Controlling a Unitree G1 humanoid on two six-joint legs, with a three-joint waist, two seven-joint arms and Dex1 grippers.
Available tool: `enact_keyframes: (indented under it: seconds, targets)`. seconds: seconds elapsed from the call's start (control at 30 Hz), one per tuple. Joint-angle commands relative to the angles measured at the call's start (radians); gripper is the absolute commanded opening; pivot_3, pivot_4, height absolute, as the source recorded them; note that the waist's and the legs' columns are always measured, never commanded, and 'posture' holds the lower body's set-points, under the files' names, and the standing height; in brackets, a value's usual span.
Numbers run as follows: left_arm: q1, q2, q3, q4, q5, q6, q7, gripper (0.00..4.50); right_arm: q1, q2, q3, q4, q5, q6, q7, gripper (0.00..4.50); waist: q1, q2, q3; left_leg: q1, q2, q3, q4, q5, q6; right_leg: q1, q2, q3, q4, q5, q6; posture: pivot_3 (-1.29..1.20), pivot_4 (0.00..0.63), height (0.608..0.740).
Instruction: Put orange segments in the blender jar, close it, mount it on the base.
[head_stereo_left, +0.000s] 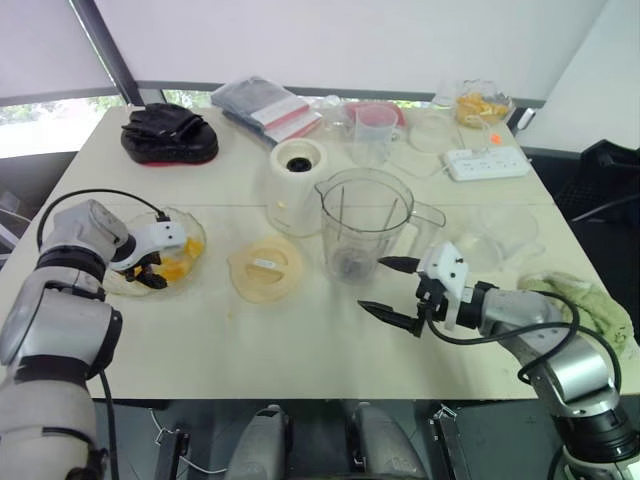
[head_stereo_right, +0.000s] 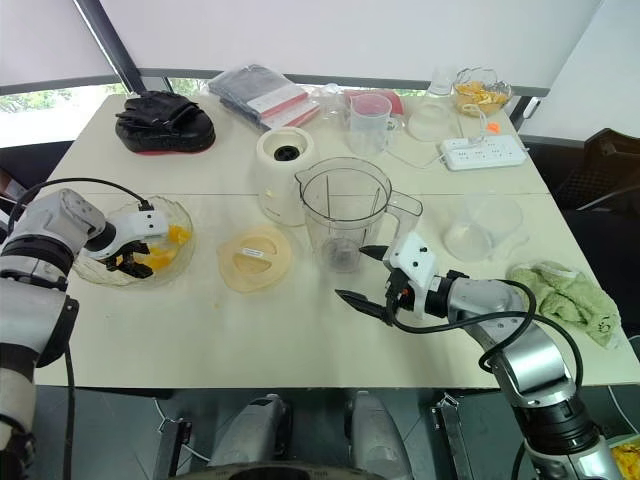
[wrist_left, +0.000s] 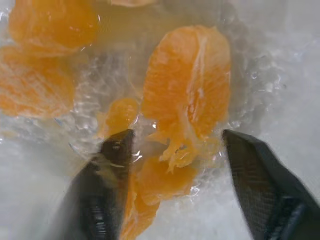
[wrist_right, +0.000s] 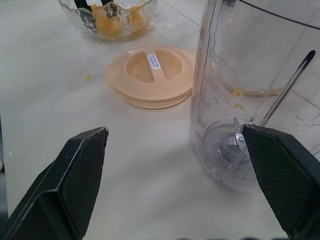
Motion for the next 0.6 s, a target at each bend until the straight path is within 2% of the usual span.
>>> enact_keyframes:
  seconds: [0.03, 0.3, 0.6]
  targets:
    - [-0.053, 0.005, 0.010, -0.010, -0.008, 0.001, -0.014, 2.80, -0.024, 0.004, -0.003, -0.006, 0.001, -0.028, 0.007, 4.50, 0.000, 0.000, 0.000, 0.000, 0.000, 0.000, 0.000, 0.000, 0.000, 0.000, 0.000, 0.000, 0.000, 0.000, 0.000, 0.00, 0.150, 0.740]
    - [-0.081, -0.027, 0.057, -0.008, -0.063, 0.065, -0.081, 2.80, -0.021, -0.006, -0.015, -0.003, -0.001, -0.032, 0.016, 4.50, 0.000, 0.000, 0.000, 0.000, 0.000, 0.000, 0.001, 0.000, 0.000, 0.000, 0.000, 0.000, 0.001, 0.000, 0.000, 0.00, 0.150, 0.740]
    - [-0.063, -0.025, 0.047, -0.017, -0.076, 0.075, -0.099, 2.80, 0.014, -0.028, -0.030, -0.030, 0.007, -0.016, 0.019, 4.50, 0.000, 0.000, 0.000, -0.001, 0.000, 0.000, 0.002, 0.000, 0.000, -0.001, 0.000, 0.000, 0.002, 0.000, 0.000, 0.00, 0.150, 0.740]
